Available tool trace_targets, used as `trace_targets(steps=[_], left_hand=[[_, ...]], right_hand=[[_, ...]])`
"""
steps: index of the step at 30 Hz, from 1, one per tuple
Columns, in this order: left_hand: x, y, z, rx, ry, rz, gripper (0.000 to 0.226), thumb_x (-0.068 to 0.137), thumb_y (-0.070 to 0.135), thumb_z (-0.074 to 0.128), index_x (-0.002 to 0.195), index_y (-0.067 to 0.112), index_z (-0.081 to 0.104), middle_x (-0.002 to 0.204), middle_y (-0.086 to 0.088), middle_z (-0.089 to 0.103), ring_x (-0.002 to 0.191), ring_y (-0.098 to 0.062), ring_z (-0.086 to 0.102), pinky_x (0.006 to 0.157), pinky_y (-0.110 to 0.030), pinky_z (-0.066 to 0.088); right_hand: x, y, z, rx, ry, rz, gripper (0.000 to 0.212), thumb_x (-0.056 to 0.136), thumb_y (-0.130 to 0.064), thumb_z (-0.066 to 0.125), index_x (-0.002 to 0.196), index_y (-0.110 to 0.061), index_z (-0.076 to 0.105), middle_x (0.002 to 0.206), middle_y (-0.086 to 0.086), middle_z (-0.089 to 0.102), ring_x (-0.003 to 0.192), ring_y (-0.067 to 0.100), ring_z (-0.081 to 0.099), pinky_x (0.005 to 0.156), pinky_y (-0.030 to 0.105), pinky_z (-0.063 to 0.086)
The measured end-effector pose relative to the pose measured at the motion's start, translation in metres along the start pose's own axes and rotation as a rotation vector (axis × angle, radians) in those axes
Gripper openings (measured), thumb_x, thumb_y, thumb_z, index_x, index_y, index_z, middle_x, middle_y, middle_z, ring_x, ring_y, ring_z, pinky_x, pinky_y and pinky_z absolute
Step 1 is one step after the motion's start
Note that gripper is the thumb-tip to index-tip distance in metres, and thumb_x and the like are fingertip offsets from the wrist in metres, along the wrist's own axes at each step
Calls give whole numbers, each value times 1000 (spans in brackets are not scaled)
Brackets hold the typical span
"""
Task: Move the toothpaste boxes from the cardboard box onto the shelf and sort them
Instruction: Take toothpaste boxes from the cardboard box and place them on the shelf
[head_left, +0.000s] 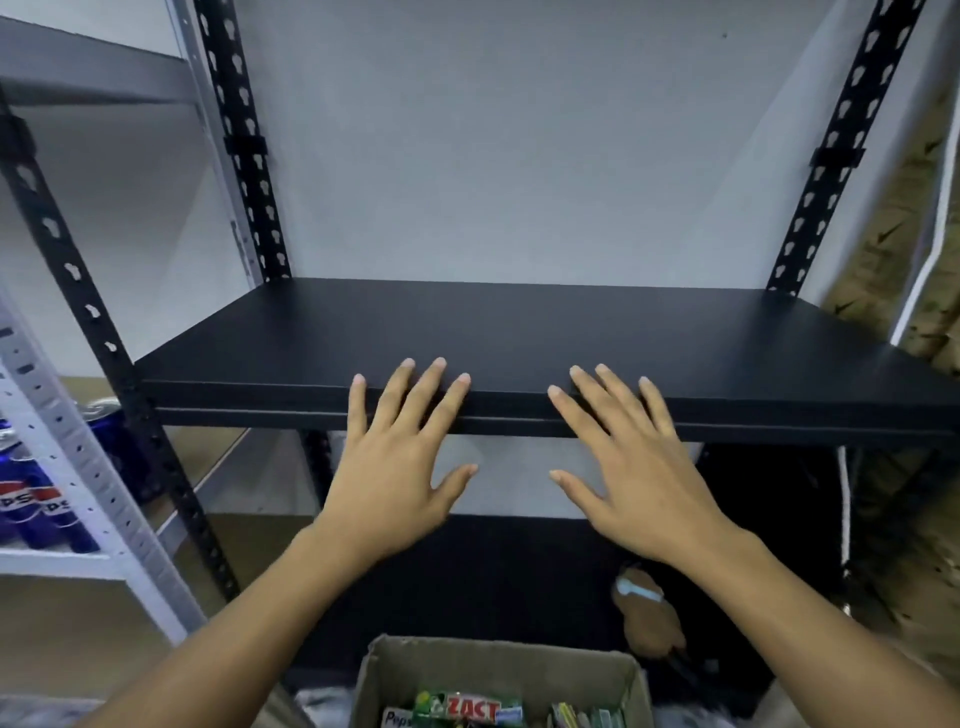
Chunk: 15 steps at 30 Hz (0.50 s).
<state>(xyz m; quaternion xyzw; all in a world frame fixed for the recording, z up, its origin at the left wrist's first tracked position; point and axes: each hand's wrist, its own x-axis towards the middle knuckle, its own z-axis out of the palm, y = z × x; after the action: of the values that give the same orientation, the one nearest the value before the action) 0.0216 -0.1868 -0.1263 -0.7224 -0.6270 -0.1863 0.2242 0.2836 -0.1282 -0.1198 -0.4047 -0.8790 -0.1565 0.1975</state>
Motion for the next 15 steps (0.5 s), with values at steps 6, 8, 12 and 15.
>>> trace_targets(steps=[6, 8, 12, 15], left_hand=[[-61, 19, 57, -116, -160, 55, 68, 95, 56, 48, 155, 34, 26, 166, -1, -15, 152, -30, -14, 116, -68, 12], [-83, 24, 89, -185, -318, 32, 68, 96, 57, 43, 156, 37, 20, 166, 4, -13, 154, -23, -8, 118, -64, 9], [-142, 33, 160, -354, -684, -141, 71, 95, 54, 49, 155, 42, 14, 166, 10, -7, 153, -19, 2, 122, -54, 6], [-180, 32, 205, -445, -904, -312, 75, 90, 58, 56, 153, 42, 18, 165, 7, 11, 149, -25, 22, 120, -43, 20]], right_hand=[[-63, -19, 75, 146, -139, -29, 69, 98, -55, 42, 158, -30, 17, 167, 0, -4, 153, 19, -9, 124, 48, 11], [-83, -19, 113, 207, -285, 0, 70, 98, -58, 40, 158, -34, 13, 167, -2, 2, 153, 17, -5, 124, 45, 9], [-130, -18, 187, 306, -596, 123, 73, 97, -56, 42, 157, -36, 7, 167, -4, 4, 154, 18, 0, 124, 41, 9], [-160, -21, 236, 327, -822, 246, 75, 95, -58, 45, 157, -38, 6, 166, -3, 10, 152, 23, 12, 119, 53, 19]])
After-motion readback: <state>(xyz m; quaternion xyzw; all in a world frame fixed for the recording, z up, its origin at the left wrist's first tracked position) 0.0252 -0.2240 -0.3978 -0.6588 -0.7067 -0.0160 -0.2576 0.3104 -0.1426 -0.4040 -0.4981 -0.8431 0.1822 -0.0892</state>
